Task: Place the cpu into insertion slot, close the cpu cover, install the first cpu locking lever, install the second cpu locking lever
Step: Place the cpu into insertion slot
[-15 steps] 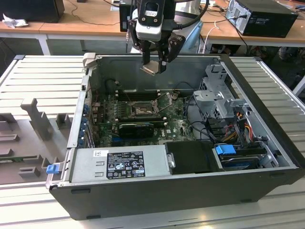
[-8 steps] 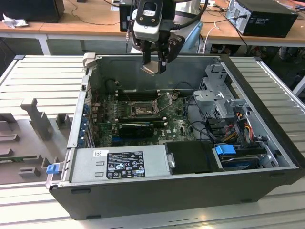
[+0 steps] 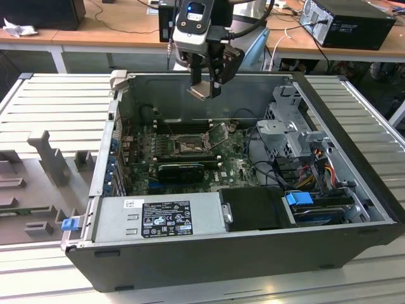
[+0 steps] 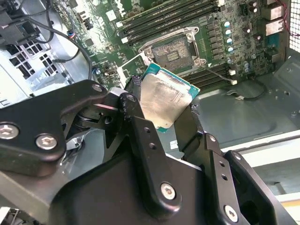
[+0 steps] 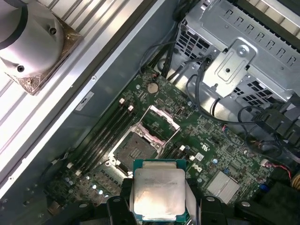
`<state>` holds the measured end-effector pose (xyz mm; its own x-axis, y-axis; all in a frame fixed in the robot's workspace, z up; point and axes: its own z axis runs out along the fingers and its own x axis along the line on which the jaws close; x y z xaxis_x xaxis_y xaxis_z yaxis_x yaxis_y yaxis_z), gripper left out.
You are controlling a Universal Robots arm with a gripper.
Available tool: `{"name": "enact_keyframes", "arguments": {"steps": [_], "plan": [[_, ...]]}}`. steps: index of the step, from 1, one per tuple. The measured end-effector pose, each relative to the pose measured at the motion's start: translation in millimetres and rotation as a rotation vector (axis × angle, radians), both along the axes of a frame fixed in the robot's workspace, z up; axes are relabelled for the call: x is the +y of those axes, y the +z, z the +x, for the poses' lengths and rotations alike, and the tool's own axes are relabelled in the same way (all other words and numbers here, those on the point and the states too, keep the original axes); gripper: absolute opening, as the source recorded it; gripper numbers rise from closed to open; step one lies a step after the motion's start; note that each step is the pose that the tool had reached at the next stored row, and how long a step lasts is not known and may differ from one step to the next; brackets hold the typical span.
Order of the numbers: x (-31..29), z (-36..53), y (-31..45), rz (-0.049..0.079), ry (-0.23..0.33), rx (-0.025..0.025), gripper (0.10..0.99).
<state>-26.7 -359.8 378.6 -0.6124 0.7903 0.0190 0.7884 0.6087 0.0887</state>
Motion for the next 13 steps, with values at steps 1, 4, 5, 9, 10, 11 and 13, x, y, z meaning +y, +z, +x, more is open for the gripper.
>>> {"name": "enact_keyframes", "arguments": {"steps": [1, 4, 5, 9, 10, 11, 13], "plan": [[0.0, 0.0, 0.0, 0.0, -0.01, 0.0, 0.525], [0.0, 0.0, 0.0, 0.0, -0.031, 0.0, 0.525], [0.0, 0.0, 0.0, 0.0, -0.048, 0.0, 0.525], [0.0, 0.0, 0.0, 0.0, -0.088, 0.0, 0.525], [0.0, 0.0, 0.0, 0.0, -0.094, 0.0, 0.525], [0.0, 0.0, 0.0, 0.0, -0.102, 0.0, 0.525], [0.0, 0.0, 0.0, 0.0, -0.122, 0.0, 0.525]]}}
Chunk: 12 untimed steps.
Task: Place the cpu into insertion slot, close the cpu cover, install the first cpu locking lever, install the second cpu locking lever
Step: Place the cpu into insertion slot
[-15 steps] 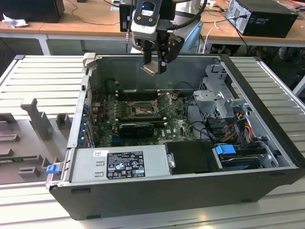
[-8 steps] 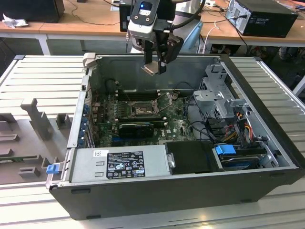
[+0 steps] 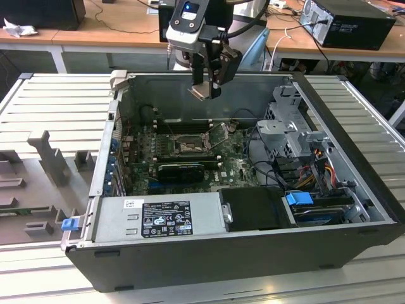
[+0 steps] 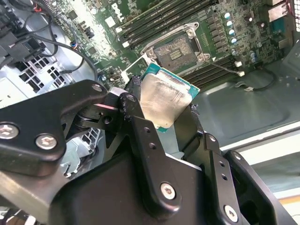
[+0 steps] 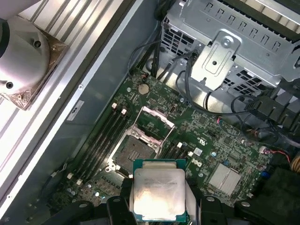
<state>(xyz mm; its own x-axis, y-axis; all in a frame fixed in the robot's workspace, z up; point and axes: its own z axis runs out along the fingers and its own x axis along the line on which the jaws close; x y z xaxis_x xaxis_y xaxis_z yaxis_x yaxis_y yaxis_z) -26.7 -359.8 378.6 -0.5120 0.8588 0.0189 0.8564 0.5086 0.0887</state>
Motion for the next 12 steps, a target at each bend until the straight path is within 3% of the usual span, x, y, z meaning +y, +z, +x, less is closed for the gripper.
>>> {"name": "enact_keyframes", "arguments": {"steps": [8, 12], "plan": [[0.0, 0.0, 0.0, 0.0, -0.057, 0.0, 0.525], [0.0, 0.0, -0.1, 0.0, -0.112, 0.0, 0.525]]}}
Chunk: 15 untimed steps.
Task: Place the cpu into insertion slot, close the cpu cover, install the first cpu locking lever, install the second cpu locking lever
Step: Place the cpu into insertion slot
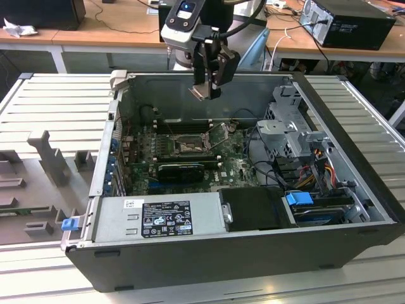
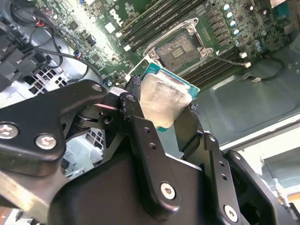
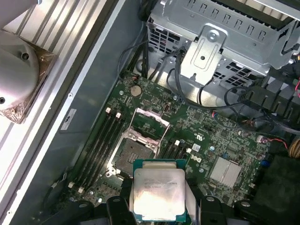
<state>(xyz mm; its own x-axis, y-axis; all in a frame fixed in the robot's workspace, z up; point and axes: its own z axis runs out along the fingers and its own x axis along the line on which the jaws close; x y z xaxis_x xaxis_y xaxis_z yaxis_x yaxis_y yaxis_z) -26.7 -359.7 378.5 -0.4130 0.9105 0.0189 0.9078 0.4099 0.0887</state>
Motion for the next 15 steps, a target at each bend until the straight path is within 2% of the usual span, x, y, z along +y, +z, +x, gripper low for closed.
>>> {"name": "enact_keyframes", "arguments": {"steps": [2, 15], "plan": [[0.0, 0.0, -0.1, 0.0, -0.044, 0.0, 0.525], [0.0, 0.0, -0.2, -0.001, -0.188, 0.0001, 0.525]]}}
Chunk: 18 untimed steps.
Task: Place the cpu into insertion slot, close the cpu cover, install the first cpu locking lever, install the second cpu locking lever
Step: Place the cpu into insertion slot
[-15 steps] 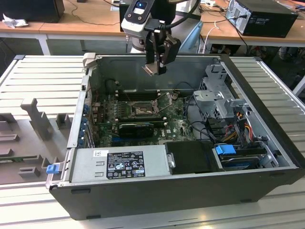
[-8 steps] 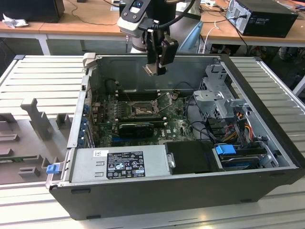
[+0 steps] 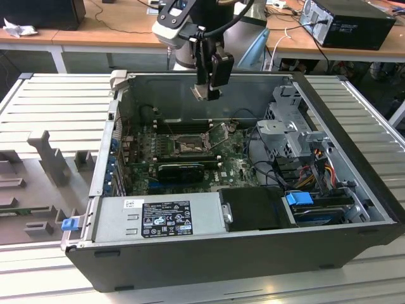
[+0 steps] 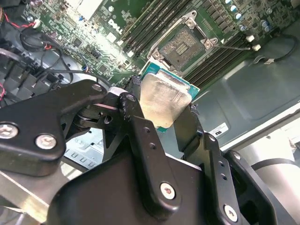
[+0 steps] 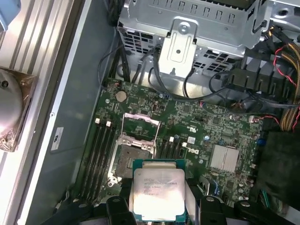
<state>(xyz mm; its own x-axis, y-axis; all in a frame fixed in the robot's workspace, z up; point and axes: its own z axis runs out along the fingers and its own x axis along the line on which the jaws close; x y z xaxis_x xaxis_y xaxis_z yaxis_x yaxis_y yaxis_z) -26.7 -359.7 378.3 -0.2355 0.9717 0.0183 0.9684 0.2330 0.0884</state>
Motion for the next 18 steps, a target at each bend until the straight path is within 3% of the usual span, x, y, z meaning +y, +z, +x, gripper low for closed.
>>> {"name": "enact_keyframes", "arguments": {"steps": [12, 18], "plan": [[0.0, 0.0, -0.6, -0.001, -0.148, -0.0001, 0.525], [0.1, -0.1, -5.9, -0.002, -0.168, 0.0013, 0.525]]}}
